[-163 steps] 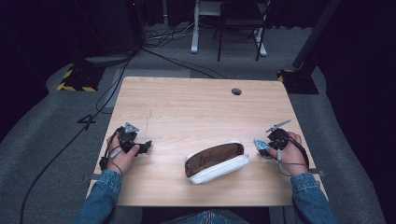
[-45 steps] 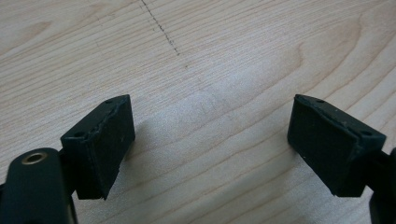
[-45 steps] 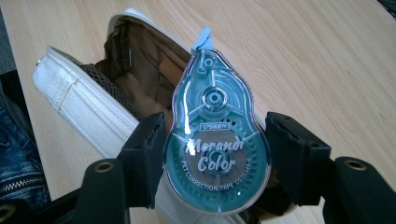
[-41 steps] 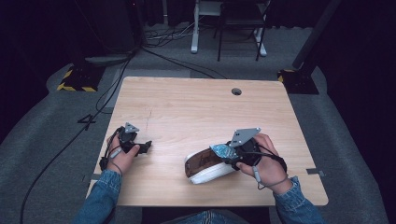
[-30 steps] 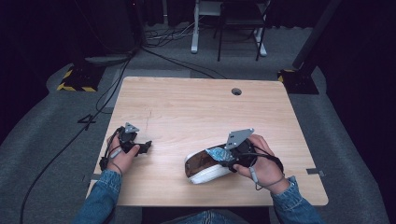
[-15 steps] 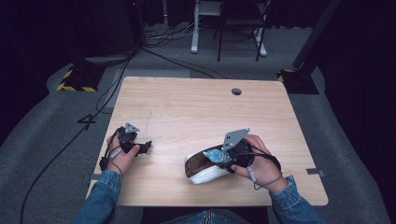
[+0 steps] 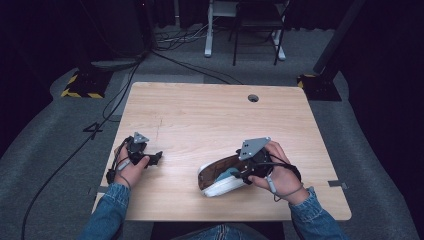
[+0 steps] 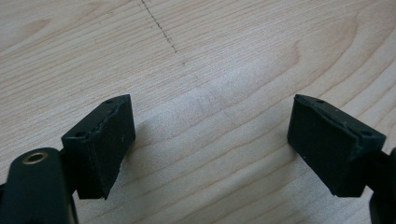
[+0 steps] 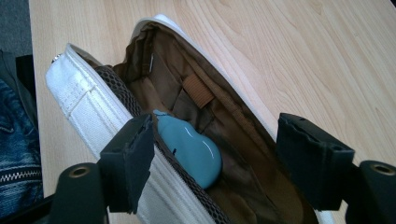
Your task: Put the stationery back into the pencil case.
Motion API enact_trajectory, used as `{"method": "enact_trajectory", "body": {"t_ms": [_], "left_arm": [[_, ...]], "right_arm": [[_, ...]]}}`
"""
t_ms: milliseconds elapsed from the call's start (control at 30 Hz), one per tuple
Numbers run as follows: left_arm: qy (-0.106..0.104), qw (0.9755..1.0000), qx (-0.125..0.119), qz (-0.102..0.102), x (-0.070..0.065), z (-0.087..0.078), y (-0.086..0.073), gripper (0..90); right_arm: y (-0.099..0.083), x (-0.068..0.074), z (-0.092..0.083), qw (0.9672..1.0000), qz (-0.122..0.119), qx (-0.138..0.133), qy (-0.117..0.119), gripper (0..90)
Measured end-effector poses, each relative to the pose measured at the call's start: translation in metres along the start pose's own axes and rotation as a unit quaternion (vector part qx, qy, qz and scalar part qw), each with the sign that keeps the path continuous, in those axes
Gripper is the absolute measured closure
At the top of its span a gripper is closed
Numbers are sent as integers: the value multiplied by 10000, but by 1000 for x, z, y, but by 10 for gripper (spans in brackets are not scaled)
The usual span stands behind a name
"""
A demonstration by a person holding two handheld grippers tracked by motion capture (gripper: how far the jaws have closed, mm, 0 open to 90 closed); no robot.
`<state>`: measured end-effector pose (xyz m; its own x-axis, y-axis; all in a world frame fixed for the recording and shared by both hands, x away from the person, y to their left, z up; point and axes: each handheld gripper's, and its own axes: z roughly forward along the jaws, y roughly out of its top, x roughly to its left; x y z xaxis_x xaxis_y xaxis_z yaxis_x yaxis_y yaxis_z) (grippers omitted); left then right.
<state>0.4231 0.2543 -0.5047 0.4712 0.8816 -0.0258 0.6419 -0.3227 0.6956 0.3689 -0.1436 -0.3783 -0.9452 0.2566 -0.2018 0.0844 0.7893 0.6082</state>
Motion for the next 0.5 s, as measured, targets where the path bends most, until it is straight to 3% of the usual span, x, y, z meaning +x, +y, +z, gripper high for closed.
{"method": "enact_trajectory", "body": {"t_ms": [233,500], "left_arm": [[-6,10000,1,-3,0,0,0,152],[-11,10000,-10,-5,0,0,-1,152]], "right_arm": [[-6,-5,-4,9994,221,-276,-26,289],[-21,-19,-26,9926,907,-785,-166,281]]}}
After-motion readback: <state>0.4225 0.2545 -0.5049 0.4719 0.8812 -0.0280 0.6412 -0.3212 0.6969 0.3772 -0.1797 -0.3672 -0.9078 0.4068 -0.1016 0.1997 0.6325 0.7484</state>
